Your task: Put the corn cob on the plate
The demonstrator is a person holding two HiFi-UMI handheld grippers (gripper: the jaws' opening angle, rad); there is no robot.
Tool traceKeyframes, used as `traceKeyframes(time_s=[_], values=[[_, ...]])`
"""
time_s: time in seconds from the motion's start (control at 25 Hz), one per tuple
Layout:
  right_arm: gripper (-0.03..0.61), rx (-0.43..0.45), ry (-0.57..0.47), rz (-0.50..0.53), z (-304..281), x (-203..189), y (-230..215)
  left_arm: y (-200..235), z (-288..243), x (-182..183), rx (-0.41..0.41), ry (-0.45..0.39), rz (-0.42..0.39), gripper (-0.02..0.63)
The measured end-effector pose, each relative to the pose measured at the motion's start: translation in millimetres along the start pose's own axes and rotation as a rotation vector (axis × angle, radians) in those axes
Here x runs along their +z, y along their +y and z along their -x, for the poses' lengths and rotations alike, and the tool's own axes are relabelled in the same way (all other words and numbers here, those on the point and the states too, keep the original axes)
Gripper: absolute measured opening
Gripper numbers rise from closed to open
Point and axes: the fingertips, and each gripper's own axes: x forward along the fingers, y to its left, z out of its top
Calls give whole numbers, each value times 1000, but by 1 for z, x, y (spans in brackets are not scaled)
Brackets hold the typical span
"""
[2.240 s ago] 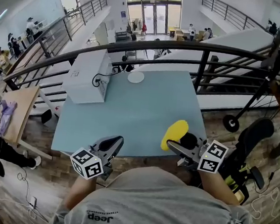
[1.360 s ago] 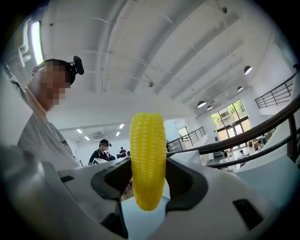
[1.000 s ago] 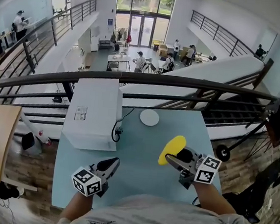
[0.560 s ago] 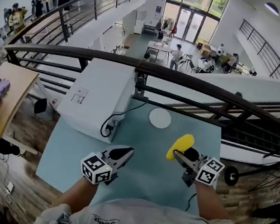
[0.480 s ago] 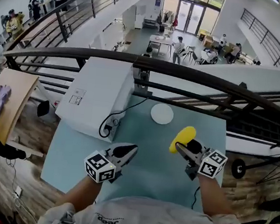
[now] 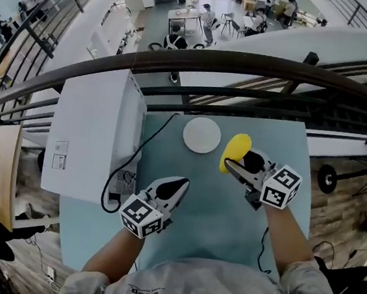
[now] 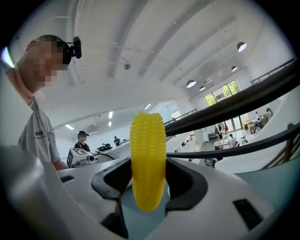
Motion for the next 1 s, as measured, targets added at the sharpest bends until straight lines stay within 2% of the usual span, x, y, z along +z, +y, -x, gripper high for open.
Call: traceKeyframes(time_s=[0.24, 0.48, 0.68, 1.0], values=[[233, 0, 75, 31, -53, -18, -48, 44, -39, -14, -3, -13, -4, 20], [232, 24, 152, 28, -96, -41, -75, 78, -63, -23, 11, -41, -5, 20], [233, 21, 252, 7, -113, -63, -87, 91, -71, -38, 28, -36, 6, 19], [232, 19, 327, -5, -131, -80, -100, 99, -76, -44, 22, -55, -7, 20]])
